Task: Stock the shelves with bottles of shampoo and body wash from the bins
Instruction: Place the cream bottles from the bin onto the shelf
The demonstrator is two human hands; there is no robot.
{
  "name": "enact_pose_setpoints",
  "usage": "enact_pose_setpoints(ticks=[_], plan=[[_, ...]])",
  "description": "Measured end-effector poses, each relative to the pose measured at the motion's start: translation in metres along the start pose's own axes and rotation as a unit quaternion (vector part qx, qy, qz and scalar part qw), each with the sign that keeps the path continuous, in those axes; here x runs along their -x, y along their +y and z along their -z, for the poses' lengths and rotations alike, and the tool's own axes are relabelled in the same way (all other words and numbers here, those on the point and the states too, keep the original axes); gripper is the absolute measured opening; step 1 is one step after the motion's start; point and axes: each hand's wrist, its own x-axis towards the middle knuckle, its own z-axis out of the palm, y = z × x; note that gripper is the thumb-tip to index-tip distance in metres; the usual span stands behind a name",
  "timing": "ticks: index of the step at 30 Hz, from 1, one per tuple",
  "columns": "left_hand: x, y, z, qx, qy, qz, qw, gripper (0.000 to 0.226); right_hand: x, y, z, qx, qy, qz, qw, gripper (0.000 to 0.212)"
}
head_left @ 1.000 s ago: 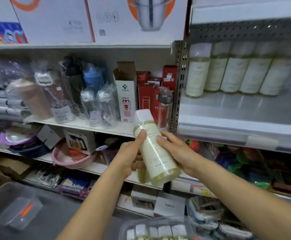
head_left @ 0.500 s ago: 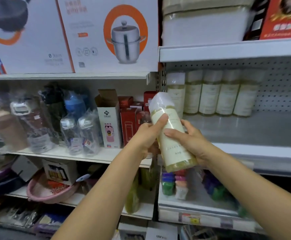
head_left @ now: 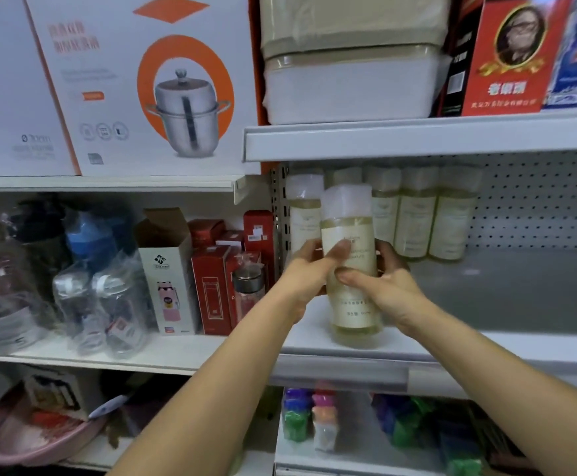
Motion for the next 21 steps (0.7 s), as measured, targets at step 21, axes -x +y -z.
enact_pose_setpoints(ticks=[21], plan=[[-0.076, -0.037, -0.007, -0.029, 0.136, -0.080, 0.987, 0.039, -0.094, 0.041, 0.023, 0.058, -0.022, 0.046, 0.997, 0.093]])
